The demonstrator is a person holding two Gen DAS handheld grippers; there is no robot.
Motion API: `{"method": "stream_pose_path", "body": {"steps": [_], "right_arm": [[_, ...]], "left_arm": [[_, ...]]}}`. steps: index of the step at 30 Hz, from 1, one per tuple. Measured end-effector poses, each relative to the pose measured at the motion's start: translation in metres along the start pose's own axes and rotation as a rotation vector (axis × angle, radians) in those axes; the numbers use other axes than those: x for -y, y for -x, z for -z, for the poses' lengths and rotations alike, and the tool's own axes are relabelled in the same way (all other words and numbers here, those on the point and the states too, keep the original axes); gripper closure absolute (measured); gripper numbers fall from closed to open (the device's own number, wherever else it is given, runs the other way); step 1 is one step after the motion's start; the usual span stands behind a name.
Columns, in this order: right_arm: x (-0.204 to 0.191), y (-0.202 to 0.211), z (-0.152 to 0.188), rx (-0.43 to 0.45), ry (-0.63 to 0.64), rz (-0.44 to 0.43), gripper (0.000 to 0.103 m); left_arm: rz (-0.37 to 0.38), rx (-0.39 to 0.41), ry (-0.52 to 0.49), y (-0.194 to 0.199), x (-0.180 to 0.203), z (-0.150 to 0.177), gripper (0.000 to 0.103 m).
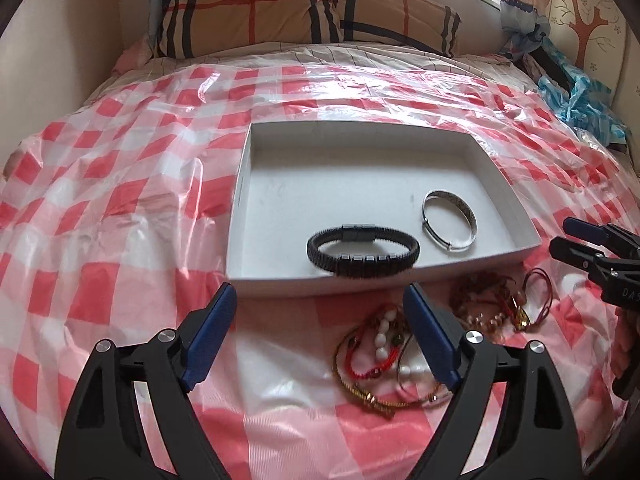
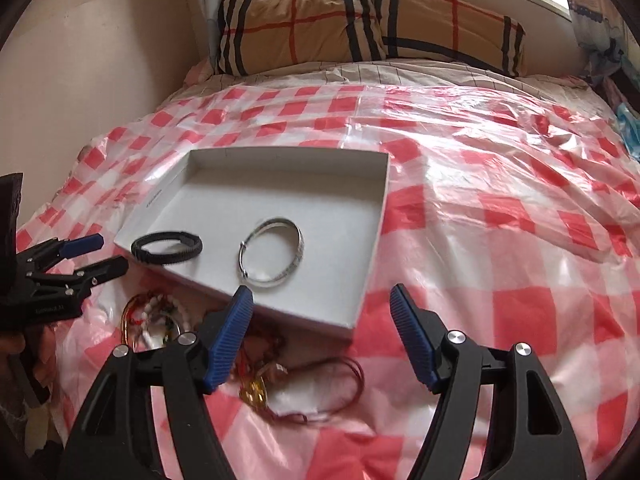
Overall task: Organize jewelry
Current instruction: 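Open both tools to release the bracelets inside the box, then withdraw both tools from the box back over the jewelry pile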
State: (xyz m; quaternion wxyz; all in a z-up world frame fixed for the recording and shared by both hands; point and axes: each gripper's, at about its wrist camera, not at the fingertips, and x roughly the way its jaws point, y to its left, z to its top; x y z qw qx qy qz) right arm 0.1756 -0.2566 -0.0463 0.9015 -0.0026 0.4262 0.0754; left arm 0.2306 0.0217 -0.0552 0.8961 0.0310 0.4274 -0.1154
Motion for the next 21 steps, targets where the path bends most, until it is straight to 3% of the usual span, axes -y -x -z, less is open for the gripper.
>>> {"method": "stream_pose_path", "body": {"steps": [7,14,17,21], "right_arm": [[0.001,0.003,0.038,-0.083,0.051,0.011,0.034],[0.005,-0.01,0.024,-0.067,0.025,0.033,0.035],[0.007,-0.026,0.023,-0.115,0.031,0.047,0.047],[0.005,-0.038,0.034,-0.138,0.051,0.045,0.053]], "left_arm": [[0.028,-0.049,-0.082,0.015,0.013,0.039,0.022],[0.044,-0.071,-0.099,0.014,0.014,0.046,0.022],[0.042,-0.074,-0.059,0.009,0.005,0.039,0.022],[0.02,-0.065,-0.052,0.003,0.001,0.027,0.022]]}}
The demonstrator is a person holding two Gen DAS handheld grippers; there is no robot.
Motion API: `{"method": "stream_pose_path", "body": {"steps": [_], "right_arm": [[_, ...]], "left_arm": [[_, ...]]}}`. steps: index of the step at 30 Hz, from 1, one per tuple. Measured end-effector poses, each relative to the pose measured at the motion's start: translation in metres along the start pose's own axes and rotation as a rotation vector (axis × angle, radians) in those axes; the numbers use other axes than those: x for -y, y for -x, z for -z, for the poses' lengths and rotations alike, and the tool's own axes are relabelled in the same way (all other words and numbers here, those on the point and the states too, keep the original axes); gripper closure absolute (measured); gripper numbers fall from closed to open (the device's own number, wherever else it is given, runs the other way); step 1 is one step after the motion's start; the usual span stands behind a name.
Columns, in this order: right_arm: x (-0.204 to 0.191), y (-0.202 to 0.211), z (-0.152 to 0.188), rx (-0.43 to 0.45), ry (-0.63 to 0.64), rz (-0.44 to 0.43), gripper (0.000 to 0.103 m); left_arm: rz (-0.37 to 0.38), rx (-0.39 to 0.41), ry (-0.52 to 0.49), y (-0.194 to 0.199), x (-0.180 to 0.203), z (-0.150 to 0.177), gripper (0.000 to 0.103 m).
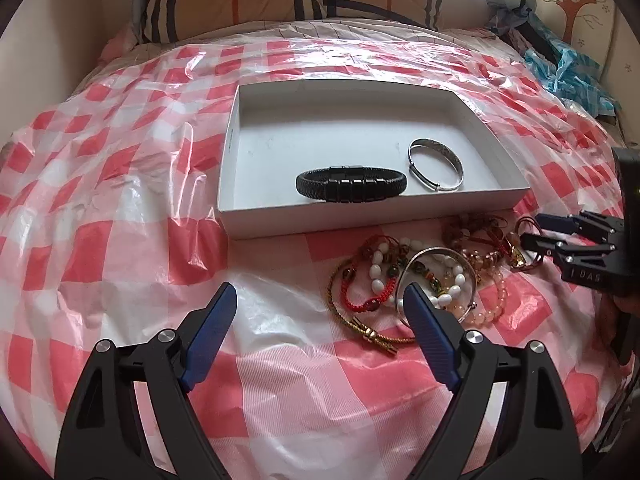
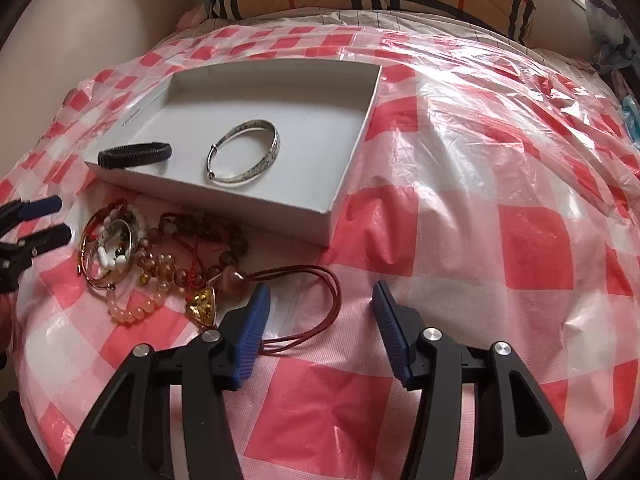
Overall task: Organize jewelry
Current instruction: 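Withdraw both tools from the box back over the jewelry pile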
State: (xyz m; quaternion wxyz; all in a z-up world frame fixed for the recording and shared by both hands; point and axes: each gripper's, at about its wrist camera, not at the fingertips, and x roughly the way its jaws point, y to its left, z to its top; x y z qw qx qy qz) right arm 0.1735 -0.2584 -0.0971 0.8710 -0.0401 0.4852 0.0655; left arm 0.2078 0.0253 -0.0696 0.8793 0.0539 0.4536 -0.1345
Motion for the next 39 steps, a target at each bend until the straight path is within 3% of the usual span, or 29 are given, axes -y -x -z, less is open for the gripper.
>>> {"method": "stream_pose_path", "body": {"steps": [6,13,17,22,24,26,28,31,36,39], "right_arm": [[-0.002,-0.004,0.004,0.011,-0.003,0.009,0.052],[-0.004,-0.004,0.004,0.011,0.002,0.015,0.051],[-0.005,-0.003,0.004,0.013,-0.001,0.009,0.051],[-0.006,-0.002,0.005,0.019,0.005,-0.002,0.054],[-0.007,-0.001,0.006,0.021,0.008,-0.011,0.058],[-0.007,0.002,0.007,0.028,0.008,-0.022,0.074],[-0.006,0.004,0.008,0.036,0.003,-0.038,0.083],[-0.004,0.003,0.008,0.037,-0.002,-0.05,0.083],[-0.009,0.0,0.007,0.03,0.019,-0.035,0.076],[-0.009,0.001,0.008,0.036,0.016,-0.051,0.083]], "left_arm": [[-0.079,0.034,-0.031,-0.008,0.008,-0.031,0.022],[-0.143,-0.011,0.047,-0.043,0.0,-0.061,0.019],[-0.123,-0.001,0.039,-0.031,0.005,-0.057,0.019],[-0.083,-0.037,0.0,-0.017,0.004,-0.024,0.019],[-0.061,-0.056,0.001,-0.016,0.001,-0.011,0.019],[-0.033,-0.061,-0.001,-0.013,-0.001,0.0,0.019],[-0.015,-0.049,-0.028,-0.01,0.002,0.007,0.019],[0.005,-0.016,-0.106,-0.004,0.017,0.007,0.019],[0.004,0.016,-0.218,-0.009,0.047,-0.006,0.019],[0.022,-0.002,-0.27,-0.021,0.061,-0.013,0.036]]}}
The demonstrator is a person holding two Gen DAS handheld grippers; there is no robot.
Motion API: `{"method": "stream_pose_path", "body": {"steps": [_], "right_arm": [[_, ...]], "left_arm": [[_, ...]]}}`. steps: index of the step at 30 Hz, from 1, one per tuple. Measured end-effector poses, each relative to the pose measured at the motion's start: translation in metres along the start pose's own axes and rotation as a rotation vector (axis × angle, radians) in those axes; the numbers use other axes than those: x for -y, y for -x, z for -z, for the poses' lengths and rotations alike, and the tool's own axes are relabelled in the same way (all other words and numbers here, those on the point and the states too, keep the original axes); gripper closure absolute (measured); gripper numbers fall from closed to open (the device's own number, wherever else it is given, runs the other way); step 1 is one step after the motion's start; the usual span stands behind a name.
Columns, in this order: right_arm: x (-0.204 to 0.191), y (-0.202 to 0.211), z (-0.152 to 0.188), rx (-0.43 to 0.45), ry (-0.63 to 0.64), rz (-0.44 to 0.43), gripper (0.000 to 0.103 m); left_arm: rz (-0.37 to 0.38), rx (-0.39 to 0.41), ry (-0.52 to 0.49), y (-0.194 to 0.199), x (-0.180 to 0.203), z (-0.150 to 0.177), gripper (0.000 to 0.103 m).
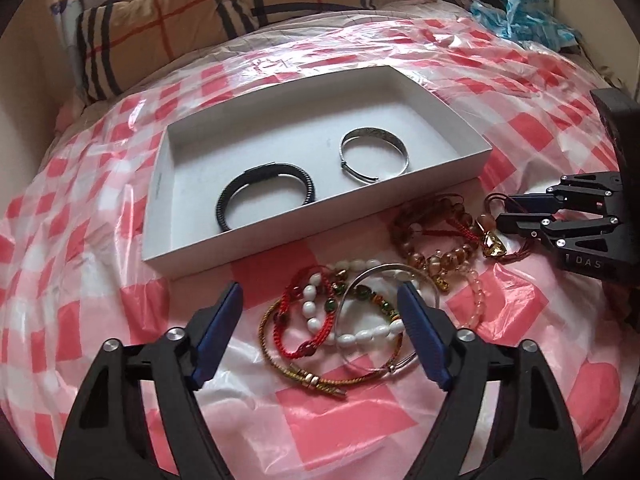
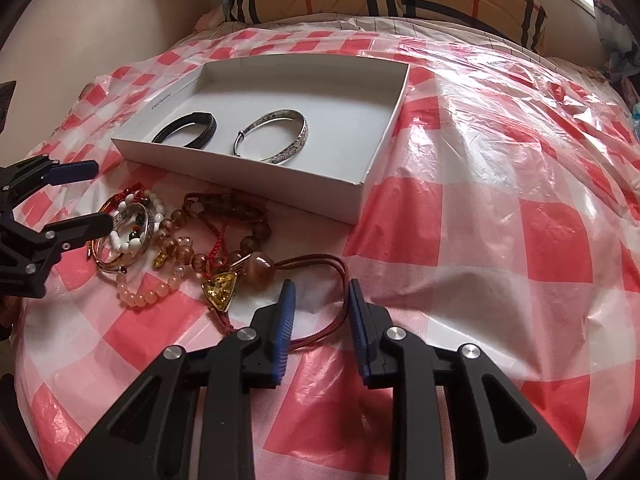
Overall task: Organize jewelry
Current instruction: 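Withdraw both tools from the box back over the jewelry pile, then grasp a silver bangle with the left tool while the right tool grasps the orange-bead bangle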
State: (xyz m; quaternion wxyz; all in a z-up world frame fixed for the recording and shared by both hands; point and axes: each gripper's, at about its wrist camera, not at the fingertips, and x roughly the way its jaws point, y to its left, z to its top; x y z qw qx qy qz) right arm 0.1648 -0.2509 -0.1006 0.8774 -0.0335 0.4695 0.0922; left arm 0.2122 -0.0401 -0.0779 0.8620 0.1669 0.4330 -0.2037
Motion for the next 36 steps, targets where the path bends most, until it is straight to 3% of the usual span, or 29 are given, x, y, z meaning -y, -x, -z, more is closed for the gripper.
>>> {"method": "stream_pose_path", "body": {"steps": [1,5,8,12,15,18,27,36], "right_arm": [[0.0,0.0,0.0,0.002,-0.003,-0.001,0.089],[0.002,0.0,0.001,0.006,-0.016,-0.012,0.091],[0.004,-0.003,0.001,-0.006,-0.022,-0.013,0.09],[0.004,-0.001,0.001,-0.001,-0.019,-0.02,0.09],[0.006,0.004,0.003,0.017,-0.039,-0.037,0.099],[0.01,0.017,0.004,0.057,-0.076,-0.059,0.1],[0.005,0.058,0.005,0.163,-0.111,-0.113,0.1],[-0.005,0.099,-0.016,0.286,-0.105,-0.174,0.1]], "left_arm": [[-0.002,-0.018,-0.016,-0.007,0.004,-0.002,0.046],[0.021,-0.051,-0.016,-0.018,0.006,-0.003,0.081],[0.044,-0.051,0.02,-0.013,0.001,0.001,0.098],[0.089,-0.048,0.076,-0.005,-0.007,0.008,0.1],[0.133,-0.034,0.139,0.005,-0.017,0.015,0.1],[0.171,-0.018,0.189,0.014,-0.025,0.021,0.1],[0.188,0.003,0.258,0.03,-0.039,0.032,0.1],[0.132,0.09,0.287,0.048,-0.037,0.021,0.1]]}}
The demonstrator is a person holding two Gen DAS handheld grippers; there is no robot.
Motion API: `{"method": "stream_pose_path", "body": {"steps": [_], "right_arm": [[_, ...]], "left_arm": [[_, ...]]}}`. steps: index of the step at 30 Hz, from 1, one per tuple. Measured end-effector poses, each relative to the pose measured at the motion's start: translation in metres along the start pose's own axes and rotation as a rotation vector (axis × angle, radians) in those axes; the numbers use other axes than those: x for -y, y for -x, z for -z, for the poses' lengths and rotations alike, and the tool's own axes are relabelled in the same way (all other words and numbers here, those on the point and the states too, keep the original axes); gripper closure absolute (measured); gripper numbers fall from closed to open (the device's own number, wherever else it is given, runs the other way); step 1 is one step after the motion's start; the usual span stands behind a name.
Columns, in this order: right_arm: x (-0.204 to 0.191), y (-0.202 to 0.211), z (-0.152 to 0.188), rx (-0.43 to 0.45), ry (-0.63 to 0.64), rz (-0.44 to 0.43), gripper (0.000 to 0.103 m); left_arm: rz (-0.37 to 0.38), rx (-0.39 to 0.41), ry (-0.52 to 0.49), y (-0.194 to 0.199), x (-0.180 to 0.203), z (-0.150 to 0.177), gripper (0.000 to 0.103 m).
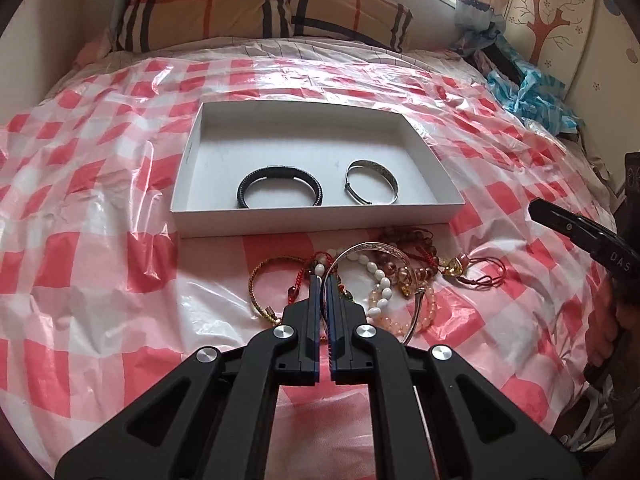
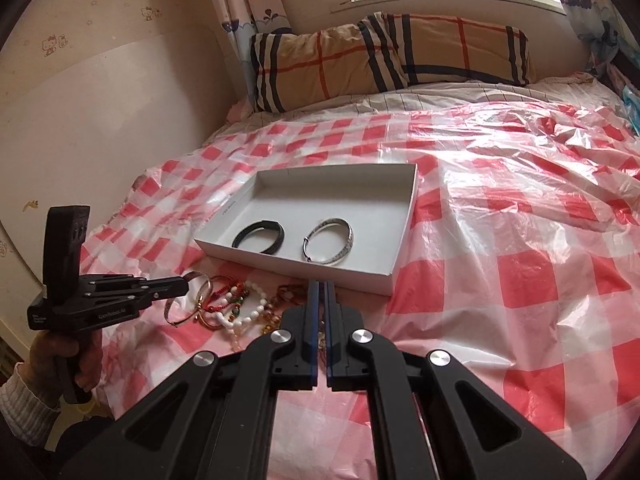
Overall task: Organize jewelry
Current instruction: 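Grasp a silver bangle with the left tool while the right tool grasps the orange-bead bangle, then lower both held bangles into the white box and open both tools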
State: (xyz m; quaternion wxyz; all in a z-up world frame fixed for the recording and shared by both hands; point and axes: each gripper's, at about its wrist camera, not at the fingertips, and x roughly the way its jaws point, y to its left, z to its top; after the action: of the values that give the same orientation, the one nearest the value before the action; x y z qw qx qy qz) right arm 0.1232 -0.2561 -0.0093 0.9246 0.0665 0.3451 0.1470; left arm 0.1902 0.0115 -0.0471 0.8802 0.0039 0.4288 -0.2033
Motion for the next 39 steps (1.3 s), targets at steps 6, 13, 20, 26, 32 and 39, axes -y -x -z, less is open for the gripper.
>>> {"method": "stream_pose_path", "body": {"steps": [6,13,20,26,32,39], "right_arm": [[0.0,-0.024,-0.003,-0.121,0.085,0.087,0.09],[0.027,-0.071,0.042,-0.309,0.082,0.148,0.029],[0.024,-0.06,0.039,-0.273,0.055,0.076,0.097],[0.011,-0.036,0.009,-0.129,0.046,0.047,0.098],[0.006,-0.032,-0.024,-0.011,0.052,0.037,0.098],[0.003,-0.058,-0.049,0.04,0.081,0.043,0.098]], "left_arm": [[-0.008,0.041,0.025,0.001,-0.001,-0.011,0.1],[0.001,0.037,0.022,-0.006,0.003,-0.009,0.1],[-0.004,0.044,0.024,-0.008,0.003,-0.012,0.1],[-0.005,0.057,0.026,-0.011,0.005,-0.019,0.1],[-0.011,0.063,0.045,-0.019,0.0,-0.027,0.1],[-0.026,0.076,0.058,-0.038,-0.003,-0.046,0.1]]}}
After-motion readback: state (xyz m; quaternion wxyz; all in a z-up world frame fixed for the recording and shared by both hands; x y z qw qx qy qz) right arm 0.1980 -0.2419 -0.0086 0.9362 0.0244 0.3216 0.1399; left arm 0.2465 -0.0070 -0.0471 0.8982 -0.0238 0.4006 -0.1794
